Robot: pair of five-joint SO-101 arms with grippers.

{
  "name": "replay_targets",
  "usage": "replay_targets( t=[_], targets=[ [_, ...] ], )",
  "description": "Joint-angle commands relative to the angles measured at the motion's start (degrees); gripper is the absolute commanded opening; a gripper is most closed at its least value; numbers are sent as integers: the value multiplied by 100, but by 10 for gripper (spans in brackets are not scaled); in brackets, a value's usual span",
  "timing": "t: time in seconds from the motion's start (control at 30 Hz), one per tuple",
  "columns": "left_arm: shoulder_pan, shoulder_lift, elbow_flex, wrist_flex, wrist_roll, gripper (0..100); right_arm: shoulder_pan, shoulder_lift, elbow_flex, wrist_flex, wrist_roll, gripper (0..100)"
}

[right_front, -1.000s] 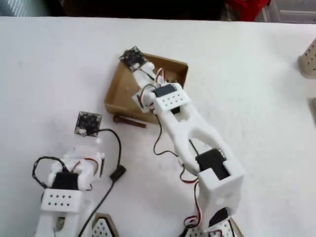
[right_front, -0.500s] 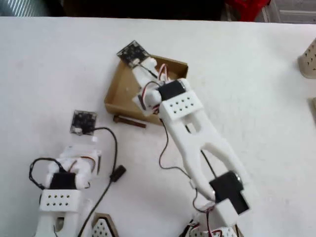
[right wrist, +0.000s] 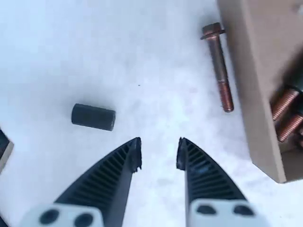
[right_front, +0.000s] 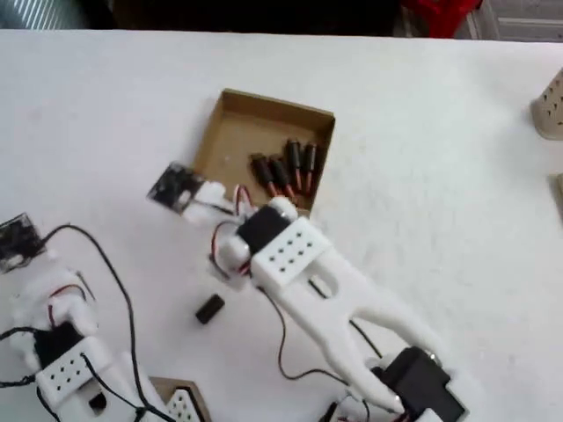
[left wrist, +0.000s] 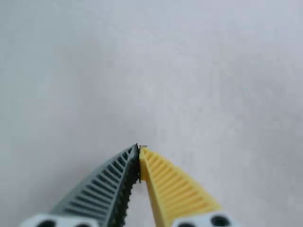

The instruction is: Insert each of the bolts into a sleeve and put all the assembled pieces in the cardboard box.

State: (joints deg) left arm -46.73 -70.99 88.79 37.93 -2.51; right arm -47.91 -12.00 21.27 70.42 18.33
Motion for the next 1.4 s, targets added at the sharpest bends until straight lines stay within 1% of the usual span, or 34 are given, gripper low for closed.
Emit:
replay_targets(
  t=[0.0,0.1,0.23,0.3,0.43,0.57,0.67,0.83,1.07,1.13,1.3,1.37],
  targets=[
    [-435,22,-62,-264,-53,21,-585,-470,519,-532,387,105],
    [-435,22,-79,-264,-44,21,-892,-497,1081,-1042,844,105],
    [-435,242,-316,-26,-44,27,-927,-488,1538,-1613,914,108],
    [-435,743,-580,53,-44,43,-927,-488,1547,-1596,949,109],
    [-453,2237,-1248,0,-53,58,-963,-479,1574,-1596,1521,110],
    [-470,3626,-1767,-308,-255,57,-1007,-479,1714,-1648,1978,110],
    [-470,4180,-2092,-299,-255,57,-1182,-479,2066,-1974,2295,110],
    [-470,4295,-2154,-299,-255,57,-1244,-479,2409,-2431,2338,110],
    [-453,4295,-2154,-316,-255,57,-1516,-418,2620,-2976,2338,110],
    [-453,4295,-2154,-316,-255,57,-1516,-163,2497,-3020,2356,110],
    [-453,4295,-2154,-316,-264,57,-1516,822,2048,-3002,2699,110],
    [-444,4295,-2154,-316,-273,57,-1516,1033,1802,-2765,2716,110]
  ],
)
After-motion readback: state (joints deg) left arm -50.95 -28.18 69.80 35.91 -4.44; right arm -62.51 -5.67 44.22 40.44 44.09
